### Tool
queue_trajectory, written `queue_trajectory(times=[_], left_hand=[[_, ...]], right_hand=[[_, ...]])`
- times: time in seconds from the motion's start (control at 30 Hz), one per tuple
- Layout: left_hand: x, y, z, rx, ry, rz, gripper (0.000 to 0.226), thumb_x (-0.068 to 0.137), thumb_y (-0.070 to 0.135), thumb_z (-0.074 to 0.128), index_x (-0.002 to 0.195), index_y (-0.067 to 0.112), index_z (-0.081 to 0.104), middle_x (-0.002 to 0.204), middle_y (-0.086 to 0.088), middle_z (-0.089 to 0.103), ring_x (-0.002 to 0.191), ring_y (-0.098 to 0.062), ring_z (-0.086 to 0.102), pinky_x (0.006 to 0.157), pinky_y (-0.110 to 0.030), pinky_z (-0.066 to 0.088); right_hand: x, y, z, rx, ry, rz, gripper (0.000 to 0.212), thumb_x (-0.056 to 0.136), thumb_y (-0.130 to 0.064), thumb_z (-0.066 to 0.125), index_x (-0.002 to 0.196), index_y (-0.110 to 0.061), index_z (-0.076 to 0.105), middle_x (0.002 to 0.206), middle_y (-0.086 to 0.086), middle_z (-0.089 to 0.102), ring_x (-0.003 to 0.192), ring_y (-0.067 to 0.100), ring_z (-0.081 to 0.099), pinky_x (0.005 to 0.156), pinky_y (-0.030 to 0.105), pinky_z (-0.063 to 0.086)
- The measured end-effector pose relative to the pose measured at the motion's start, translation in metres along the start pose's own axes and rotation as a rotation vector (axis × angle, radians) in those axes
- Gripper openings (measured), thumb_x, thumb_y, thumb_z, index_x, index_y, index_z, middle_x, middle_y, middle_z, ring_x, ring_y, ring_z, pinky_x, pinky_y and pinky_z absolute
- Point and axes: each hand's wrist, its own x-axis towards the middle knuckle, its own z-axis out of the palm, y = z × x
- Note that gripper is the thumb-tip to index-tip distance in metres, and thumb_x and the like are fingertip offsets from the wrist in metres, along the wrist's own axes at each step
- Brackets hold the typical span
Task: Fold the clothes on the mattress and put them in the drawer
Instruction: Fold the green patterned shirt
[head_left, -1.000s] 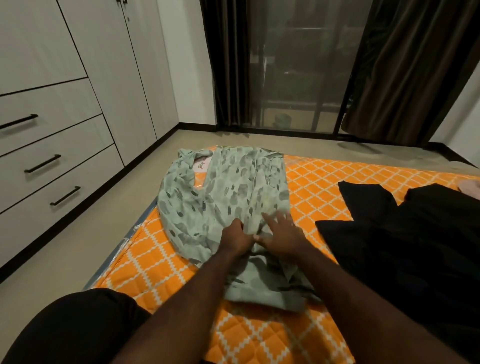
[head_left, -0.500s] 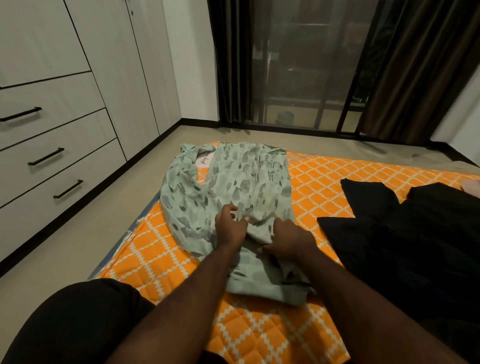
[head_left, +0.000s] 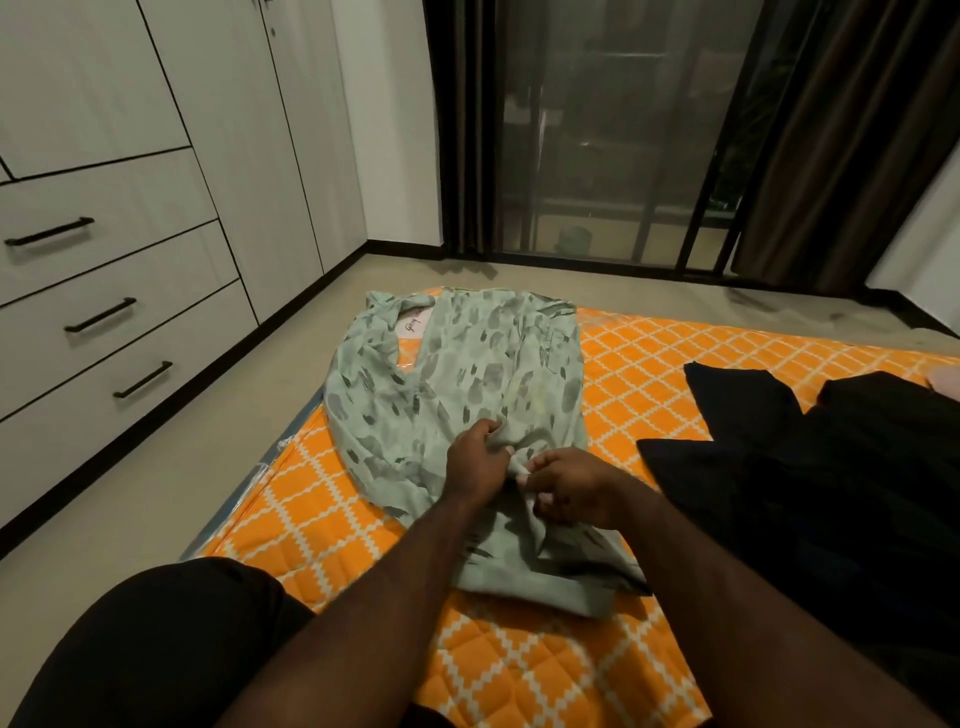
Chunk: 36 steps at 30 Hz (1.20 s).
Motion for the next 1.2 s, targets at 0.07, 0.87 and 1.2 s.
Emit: queue_trajectory(times=[0.07,0.87,1.2], left_hand=[[0.001,-0.002,-0.001,0.021,-0.005,-0.002,0.037,0.091,0.021,0.068,0.127,0.019,0.063,0.121,-0.004,0.066,0.112,-0.022,0.062,0.099,-0.037,0.052],[0.000,-0.003,0.004,0.175,-0.006,-0.086,0.032,0.097,0.043,0.058,0.125,0.027,0.053,0.111,-0.003,0.069,0.107,-0.027,0.062,0.102,-0.044,0.036],[0.000,0.000,0.006,0.236,0.022,-0.046,0.035,0.098,0.039,0.060,0.130,0.031,0.049,0.131,-0.005,0.050,0.113,-0.026,0.055,0.101,-0.044,0.036]], right_hand=[[0.005,0.002,-0.005,-0.139,0.086,0.037,0.031,0.090,-0.037,0.078,0.089,-0.010,0.062,0.076,0.007,0.057,0.057,0.017,0.055,0.053,0.027,0.047],[0.023,0.010,-0.047,-0.546,0.633,-0.085,0.018,0.093,-0.024,0.066,0.108,-0.014,0.066,0.112,0.010,0.066,0.108,0.034,0.063,0.089,0.044,0.057],[0.010,0.009,-0.042,-0.674,0.397,0.177,0.061,0.094,-0.053,0.065,0.127,-0.002,0.059,0.125,0.017,0.065,0.110,0.034,0.066,0.095,0.047,0.058]])
